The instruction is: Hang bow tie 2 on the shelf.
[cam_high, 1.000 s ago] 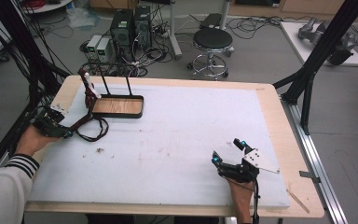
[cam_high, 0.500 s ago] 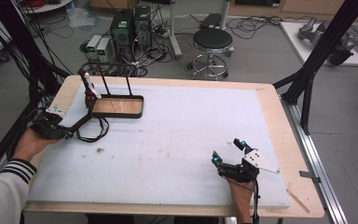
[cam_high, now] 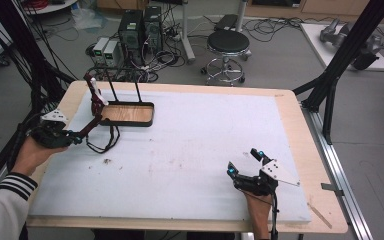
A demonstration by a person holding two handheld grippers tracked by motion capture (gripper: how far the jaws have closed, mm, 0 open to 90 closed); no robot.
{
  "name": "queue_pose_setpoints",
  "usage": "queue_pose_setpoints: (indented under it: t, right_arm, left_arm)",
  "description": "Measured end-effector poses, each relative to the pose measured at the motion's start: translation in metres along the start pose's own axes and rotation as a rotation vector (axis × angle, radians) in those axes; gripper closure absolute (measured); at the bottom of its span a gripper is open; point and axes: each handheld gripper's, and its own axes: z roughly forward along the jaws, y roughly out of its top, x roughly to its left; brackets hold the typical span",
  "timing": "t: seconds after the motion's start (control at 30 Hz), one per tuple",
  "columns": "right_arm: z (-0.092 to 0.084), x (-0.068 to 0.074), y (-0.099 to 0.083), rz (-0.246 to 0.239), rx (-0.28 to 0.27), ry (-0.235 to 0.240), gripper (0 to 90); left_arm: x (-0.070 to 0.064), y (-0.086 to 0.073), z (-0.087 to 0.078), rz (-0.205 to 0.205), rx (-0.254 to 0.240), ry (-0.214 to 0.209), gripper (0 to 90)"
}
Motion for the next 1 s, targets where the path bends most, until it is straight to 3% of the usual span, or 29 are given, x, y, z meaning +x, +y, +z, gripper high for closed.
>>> queue_pose_setpoints:
  t: [0.07, 0.47, 0.8, 1.0]
  right_arm:
    - [0.0, 0.0, 0.0, 0.0, 0.001, 0.0, 2.8]
    - [0.0, 0.0, 0.0, -0.002, 0.001, 0.0, 2.8]
    - [0.0, 0.0, 0.0, -0.002, -0.001, -0.001, 2.8]
    - [0.0, 0.0, 0.0, -0.003, -0.002, 0.001, 2.8]
  left_arm:
    - [-0.005, 0.005, -0.002, 0.001, -0.039, -0.01, 79.2]
    - [-0.027, 0.03, -0.011, 0.031, -0.149, -0.041, 79.1]
    - [-0.043, 0.054, -0.019, 0.042, -0.231, -0.014, 79.2]
    - [-0.046, 0.066, -0.023, 0.032, -0.289, 0.028, 79.2]
